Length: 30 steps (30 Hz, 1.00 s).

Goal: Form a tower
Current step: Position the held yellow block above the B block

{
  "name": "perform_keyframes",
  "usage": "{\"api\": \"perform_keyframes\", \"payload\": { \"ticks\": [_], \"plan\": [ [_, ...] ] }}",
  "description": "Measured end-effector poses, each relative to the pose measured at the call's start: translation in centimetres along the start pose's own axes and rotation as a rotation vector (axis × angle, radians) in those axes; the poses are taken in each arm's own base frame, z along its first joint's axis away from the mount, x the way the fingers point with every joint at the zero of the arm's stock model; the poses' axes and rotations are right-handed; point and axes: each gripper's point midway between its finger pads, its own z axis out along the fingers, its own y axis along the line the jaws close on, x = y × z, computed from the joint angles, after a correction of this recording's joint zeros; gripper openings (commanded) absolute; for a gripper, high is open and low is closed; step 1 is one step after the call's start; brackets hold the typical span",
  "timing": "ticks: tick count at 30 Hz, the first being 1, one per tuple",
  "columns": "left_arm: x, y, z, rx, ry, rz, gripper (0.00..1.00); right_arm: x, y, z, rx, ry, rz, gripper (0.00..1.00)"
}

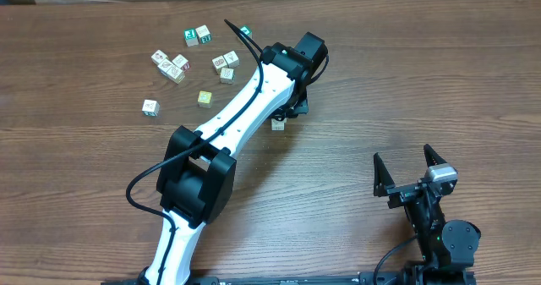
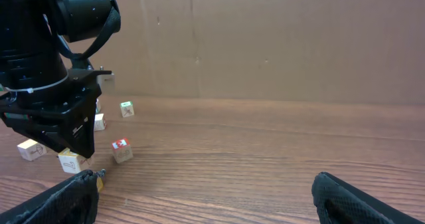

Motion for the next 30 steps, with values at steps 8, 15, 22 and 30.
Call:
{"api": "perform_keyframes", "payload": {
  "ticks": [8,15,22,30],
  "plan": [
    [-0.02,0.03,0.00,-0.002,-0.001,0.000,0.04,0.00,0.01,0.00,0.000,0.000,-0.001,1.00],
    [-0.13,0.33,0.18,-0.018,-0.011,0.001,0.04,-0.01,0.00,0.00,0.000,0.000,0.000,1.00],
    [-0.39,0.27,0.27,-0.018,-0.023,-0.001,0.04,-0.01,0.00,0.00,0.000,0.000,0.000,1.00],
    [-0.50,0.24,0.28,-0.018,-0.028,-0.002,0.04,-0.01,0.01,0.00,0.000,0.000,-0.001,1.00]
  ]
}}
